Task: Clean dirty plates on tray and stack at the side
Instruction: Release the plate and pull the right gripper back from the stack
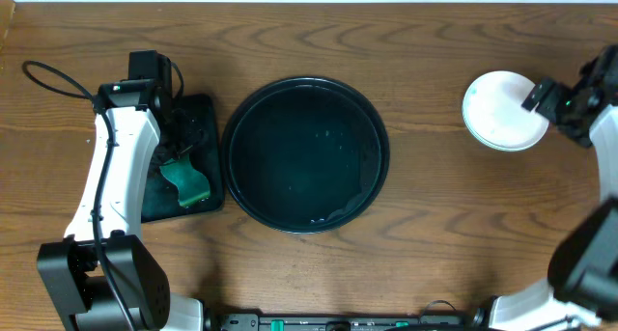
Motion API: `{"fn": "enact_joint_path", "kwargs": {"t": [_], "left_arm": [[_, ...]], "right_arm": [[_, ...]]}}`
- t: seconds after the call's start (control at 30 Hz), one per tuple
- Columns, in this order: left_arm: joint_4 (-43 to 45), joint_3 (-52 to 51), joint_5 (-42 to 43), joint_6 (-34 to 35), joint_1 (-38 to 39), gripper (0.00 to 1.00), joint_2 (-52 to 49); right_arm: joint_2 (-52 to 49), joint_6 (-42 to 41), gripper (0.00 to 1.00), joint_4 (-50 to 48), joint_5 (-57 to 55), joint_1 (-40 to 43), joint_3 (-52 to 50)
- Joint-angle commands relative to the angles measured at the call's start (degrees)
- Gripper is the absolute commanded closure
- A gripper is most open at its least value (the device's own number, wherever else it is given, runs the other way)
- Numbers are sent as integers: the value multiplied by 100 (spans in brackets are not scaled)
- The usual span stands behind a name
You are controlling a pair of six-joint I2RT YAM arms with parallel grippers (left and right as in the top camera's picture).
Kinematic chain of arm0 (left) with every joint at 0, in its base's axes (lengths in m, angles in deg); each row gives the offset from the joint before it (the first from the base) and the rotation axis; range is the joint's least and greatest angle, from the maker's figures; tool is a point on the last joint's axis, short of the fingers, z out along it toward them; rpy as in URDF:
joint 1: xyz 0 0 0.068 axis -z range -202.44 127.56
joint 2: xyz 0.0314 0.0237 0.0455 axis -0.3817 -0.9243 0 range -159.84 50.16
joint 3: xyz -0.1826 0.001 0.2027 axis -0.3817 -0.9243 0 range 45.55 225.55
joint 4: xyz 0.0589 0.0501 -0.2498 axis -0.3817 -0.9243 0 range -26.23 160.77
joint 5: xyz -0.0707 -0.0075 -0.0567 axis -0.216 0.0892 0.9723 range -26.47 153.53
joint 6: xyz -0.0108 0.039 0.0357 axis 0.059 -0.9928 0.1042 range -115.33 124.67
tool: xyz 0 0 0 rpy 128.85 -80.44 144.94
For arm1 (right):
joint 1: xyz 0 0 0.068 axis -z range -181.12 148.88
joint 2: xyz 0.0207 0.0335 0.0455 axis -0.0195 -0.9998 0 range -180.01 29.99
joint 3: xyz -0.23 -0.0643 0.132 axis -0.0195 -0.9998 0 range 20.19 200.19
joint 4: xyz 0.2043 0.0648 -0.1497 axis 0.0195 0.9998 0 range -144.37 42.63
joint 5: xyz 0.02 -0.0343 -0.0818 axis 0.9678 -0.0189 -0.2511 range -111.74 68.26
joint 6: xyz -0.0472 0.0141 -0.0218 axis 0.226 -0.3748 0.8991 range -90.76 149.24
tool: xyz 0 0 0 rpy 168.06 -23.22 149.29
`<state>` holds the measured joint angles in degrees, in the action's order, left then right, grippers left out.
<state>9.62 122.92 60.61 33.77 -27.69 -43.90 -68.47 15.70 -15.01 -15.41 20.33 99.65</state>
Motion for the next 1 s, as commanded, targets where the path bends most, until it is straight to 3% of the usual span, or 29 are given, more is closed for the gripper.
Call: {"fn": "enact_joint_path", "kwargs": {"t": [0.0,0.1,0.43,0.8,0.97], "left_arm": [[-28,-44,-7,-13,-20,18,-31],[-28,-44,-7,-13,-20,18,-31],[-28,-44,-7,-13,-20,18,-31],[-28,-44,-7,-13,-20,17,-31],[-28,-44,-7,-13,-20,18,-31]], "right_arm": [[953,723,1,42,1126,-345,83],[1593,984,1,197,1528,-719,83],[3692,927,1,975,1379,-2197,83],[4913,546,1,1207,1366,-2328,81],[4986,1270,1,1434,1364,-2328,81]]}}
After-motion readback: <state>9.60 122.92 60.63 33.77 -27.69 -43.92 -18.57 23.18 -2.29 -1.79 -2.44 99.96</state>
